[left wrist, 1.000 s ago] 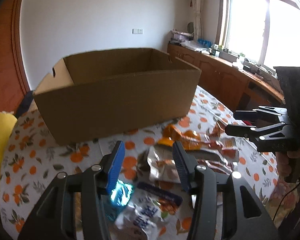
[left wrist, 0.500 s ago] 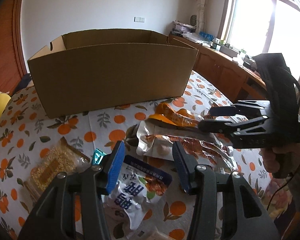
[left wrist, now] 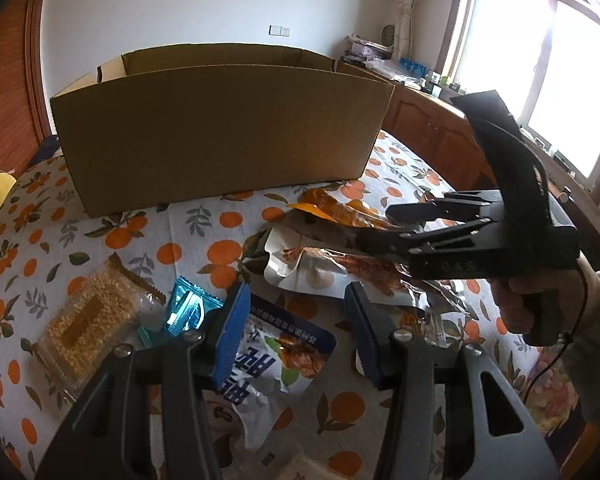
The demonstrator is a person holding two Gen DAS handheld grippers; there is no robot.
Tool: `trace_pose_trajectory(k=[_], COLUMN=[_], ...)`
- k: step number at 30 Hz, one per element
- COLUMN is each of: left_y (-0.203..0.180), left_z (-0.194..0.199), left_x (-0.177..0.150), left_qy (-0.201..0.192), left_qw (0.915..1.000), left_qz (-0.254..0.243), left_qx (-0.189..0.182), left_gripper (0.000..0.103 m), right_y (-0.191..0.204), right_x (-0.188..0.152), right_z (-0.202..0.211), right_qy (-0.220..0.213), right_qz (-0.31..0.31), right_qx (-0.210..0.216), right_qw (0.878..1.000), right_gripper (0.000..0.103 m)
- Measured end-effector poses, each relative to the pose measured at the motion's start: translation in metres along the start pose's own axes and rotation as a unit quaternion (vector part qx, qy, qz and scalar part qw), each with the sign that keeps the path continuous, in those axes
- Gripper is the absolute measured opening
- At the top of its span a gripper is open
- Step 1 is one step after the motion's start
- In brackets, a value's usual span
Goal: Organize snacks
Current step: 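Move both tools back to the pile and grasp orange chicken-feet packets, then lift the orange packet with the right tool while the left tool lifts a white chicken-feet packet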
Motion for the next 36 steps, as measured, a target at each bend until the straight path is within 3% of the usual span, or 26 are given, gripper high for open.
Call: trace_pose_trajectory(k=[4,7,12,22,27,36], left_y=[-0.002,-0.004,-0.009,-0.027,-0.032,-0.034], left_z=[0.002,0.002,0.002,-0.002,-0.016,-0.036], left_x=[-0.001,-0.003,-0.006,-0.008,-0.009,-0.002], left_qy=[0.000,0.000,0.006,0.030,0.057,0.085], left_qw=[1.0000,1.0000,0.9999,0.9991,0.9970,0.9918], left_qz=[0.000,0.003,0.008,0.023,0.047,0.094], left_qx=[-0.002,-0.003,-0.007,-0.019,-0.022,-0.020], left_gripper=[0.050,0.050,0.050,0.050,0.050,0.051], right_y=[0.002,0.006,0.010,0.010,0.002,-0.019], right_x=[0.004,0.005,0.002,-0.005,-0.026,-0.076], right_z=[-0.003,-0.004,0.005,0.045,0.072,0.074], right_qy=[0.002,0.005,-0.008,-0.059,-0.082,-0.077], right_qz=[-0.002,0.007,0.013,0.007,-0.008,-0.031], right_qx=[-0.011,-0.035,-0.038,-0.023,-0.014,-0.034], right_qw=[1.000,0.999,0.999,0.998,0.997,0.996], right_gripper=[0.060,0.049,0.042,0.041,0.041,0.041])
Point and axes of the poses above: each gripper's, at about its wrist camera, not at the fingertips, and z roughly against the way its jaws point, y to its left, x to its top, the point moved 4 cm from there along -z, roughly the way its jaws point, and after that the axes turned 7 degrees about y, right-handed, at the moved point
